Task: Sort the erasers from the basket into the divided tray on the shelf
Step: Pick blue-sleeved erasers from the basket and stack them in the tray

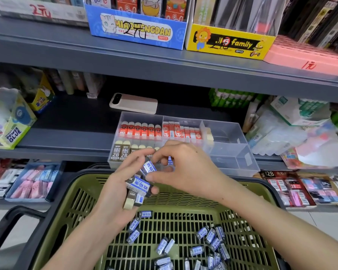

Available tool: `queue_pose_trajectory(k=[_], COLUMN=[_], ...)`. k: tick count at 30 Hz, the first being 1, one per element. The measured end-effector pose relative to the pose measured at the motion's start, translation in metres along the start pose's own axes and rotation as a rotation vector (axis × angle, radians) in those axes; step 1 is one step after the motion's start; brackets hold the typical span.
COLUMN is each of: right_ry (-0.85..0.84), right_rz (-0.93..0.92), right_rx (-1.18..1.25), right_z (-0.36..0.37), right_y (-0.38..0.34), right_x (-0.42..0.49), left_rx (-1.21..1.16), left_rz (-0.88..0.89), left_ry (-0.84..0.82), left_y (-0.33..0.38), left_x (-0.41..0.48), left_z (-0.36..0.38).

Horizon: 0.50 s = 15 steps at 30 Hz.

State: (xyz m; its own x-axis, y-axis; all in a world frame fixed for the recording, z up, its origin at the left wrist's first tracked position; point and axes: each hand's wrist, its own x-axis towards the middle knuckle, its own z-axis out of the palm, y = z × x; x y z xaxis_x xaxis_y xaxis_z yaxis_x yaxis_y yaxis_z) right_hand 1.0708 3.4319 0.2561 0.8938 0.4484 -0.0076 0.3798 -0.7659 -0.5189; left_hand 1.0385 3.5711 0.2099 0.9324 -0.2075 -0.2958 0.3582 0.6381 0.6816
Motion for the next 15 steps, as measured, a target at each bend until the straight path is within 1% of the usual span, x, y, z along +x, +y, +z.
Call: queue_pose_trajectory(k=[2,5,6,7,8,10,13,15], right_ry=[-0.028,-0.067,-0.052,-0.043,-0.045,-0.108,-0.290,-0.335], right_rz=[-0.008,0.028,0.053,0.088,0.129,0.172,0.120,0.072], right_rx=[0.035,0.325,0.382,0.386,0.349,0.140,-0.335,-0.531], right_z=[0.002,-0.014,-0.023,-0.033,-0.041,-0.047,-0.037,-0.029], right_y=[-0.001,0.010,0.020,0.030,0.041,0.060,0.072,0.074], right_x=[0.000,0.006,0.010,0.015,0.020,0.029,0.039,0.044], left_rx=[0.015,-0.016,-0.039,-0.058,-0.073,-0.088,-0.101,-0.104], left_rz=[0.000,-0.013,-0.021,-0.026,-0.025,-0.012,0.002,0.005], left_ry=[-0.009,-0.003,-0.005,0.001,0.016,0.035,0.032,0.032], left_y=[0.000,0.002,0.003,0.004,0.005,0.009,0.012,0.013], left_x=[-0.001,-0.002,-0.001,0.000,0.001,0.002,0.004,0.005], left_z=[0.001,0.000,-0.001,-0.002,-0.004,-0.006,-0.010,-0.012])
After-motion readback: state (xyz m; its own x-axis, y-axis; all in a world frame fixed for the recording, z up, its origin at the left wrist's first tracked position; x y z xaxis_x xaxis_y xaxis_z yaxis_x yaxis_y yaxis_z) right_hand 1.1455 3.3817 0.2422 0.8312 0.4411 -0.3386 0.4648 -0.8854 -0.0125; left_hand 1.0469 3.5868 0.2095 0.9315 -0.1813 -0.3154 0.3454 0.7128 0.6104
